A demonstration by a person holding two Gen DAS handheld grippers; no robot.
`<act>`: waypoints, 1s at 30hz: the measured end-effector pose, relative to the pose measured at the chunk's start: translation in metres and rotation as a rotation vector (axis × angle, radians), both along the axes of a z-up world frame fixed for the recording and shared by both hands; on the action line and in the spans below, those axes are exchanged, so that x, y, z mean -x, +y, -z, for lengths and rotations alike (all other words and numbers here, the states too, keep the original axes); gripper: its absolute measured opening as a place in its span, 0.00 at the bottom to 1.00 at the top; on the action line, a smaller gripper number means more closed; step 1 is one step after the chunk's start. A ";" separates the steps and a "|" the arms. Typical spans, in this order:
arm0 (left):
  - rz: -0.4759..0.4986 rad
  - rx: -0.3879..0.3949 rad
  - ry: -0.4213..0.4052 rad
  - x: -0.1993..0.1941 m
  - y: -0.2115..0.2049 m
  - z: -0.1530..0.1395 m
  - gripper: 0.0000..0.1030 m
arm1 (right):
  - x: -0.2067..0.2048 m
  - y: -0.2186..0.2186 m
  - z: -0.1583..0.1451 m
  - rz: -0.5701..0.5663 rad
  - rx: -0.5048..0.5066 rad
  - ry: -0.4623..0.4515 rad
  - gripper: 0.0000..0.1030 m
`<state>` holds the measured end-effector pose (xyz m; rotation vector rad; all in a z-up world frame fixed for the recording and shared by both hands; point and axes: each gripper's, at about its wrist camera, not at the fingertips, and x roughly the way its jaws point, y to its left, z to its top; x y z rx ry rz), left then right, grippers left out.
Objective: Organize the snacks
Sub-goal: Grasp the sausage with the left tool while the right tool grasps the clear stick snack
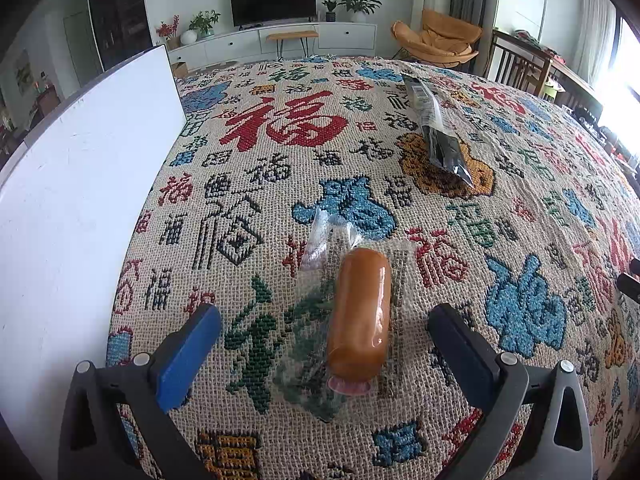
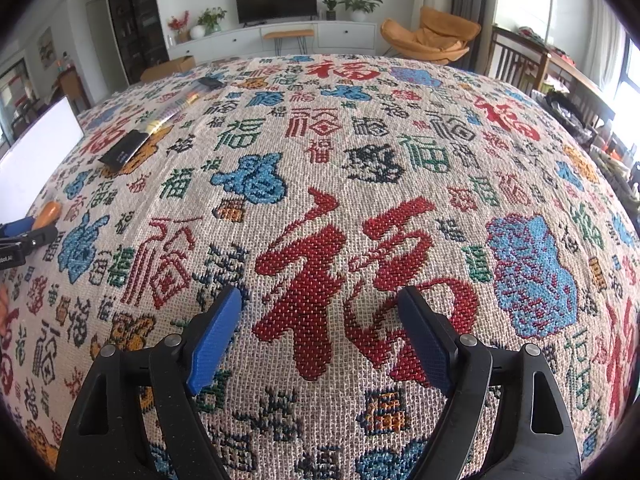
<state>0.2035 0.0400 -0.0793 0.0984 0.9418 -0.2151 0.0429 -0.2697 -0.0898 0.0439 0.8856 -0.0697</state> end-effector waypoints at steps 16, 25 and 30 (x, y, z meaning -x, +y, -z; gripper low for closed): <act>0.000 -0.001 0.000 -0.001 -0.001 0.001 1.00 | -0.198 0.155 -0.040 -0.230 -0.081 0.074 0.81; 0.000 -0.001 -0.001 -0.001 -0.001 0.001 1.00 | -0.224 0.180 -0.009 -0.203 0.000 0.152 0.57; 0.000 0.000 -0.001 -0.001 -0.001 0.001 1.00 | -0.197 0.152 -0.019 -0.228 -0.053 0.176 0.20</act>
